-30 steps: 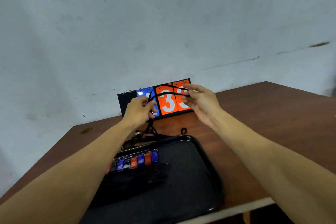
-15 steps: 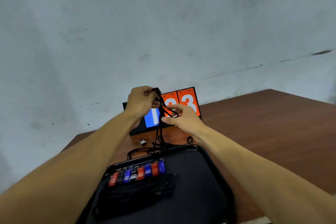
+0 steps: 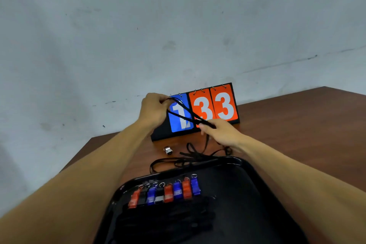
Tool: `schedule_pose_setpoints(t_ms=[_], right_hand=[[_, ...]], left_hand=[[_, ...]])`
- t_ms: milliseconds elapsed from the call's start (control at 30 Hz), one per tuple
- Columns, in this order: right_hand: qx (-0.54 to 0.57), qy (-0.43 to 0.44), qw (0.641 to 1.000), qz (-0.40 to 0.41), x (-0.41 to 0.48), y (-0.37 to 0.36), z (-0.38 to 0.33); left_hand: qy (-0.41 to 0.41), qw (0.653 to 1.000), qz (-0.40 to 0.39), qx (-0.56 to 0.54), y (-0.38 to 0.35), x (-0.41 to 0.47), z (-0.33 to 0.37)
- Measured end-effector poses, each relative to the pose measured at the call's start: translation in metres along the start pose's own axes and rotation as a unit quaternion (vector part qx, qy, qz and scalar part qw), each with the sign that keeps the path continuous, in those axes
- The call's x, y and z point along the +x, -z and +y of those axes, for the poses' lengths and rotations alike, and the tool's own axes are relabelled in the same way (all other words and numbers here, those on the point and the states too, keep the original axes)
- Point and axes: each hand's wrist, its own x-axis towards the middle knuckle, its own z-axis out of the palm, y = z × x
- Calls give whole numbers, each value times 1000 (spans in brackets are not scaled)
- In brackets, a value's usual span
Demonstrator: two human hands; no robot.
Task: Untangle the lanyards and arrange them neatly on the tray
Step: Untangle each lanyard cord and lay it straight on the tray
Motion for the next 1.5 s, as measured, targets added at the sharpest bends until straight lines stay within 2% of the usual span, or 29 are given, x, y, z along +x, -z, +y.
schedule_pose_setpoints(t_ms=[167,333,400,467,533,600,667,833,967,1033,1167,1333,1400,1500], right_hand=[[24,-32,999,-4,14,-6,23],[-1,-29,1000,-5,21,-17,35],[-8,-42,999,8,23,-19,41],[-24,-60,998,25,25,-19,42],[-45,-68,996,40,27,-17,41],[-53,-78,995,32,26,-17,39],[-47,-80,996,-1,23,-17,36],[-4,-49,997,-58,13,-14,31],[-83,-59,995,9,15,-18,29],[-134,-66,989,22,14,-21,25],[-170,-25,985,-10,11,-27,20],[-189,-16,981,-35,13,-23,28],[-191,-13,981,-30,14,-22,32],[-184,-34,982,6,17,-20,36]], left_hand=[[44,997,53,17,-20,19,-25],[160,980,120,-24,-27,25,-52],[225,955,159,-111,-21,26,-60],[284,911,203,-219,-14,24,-65],[307,879,229,-284,-11,22,-67],[317,863,237,-314,-11,20,-68],[311,874,212,-306,-11,18,-66],[239,949,86,-188,-13,3,-46],[220,942,-22,-253,-23,-13,-27],[215,935,-51,-277,-30,-20,-22],[201,915,-51,-346,-32,-23,-16],[212,884,-66,-412,-24,-12,-16],[206,885,-58,-413,-22,-7,-19],[205,908,15,-364,-22,0,-28]])
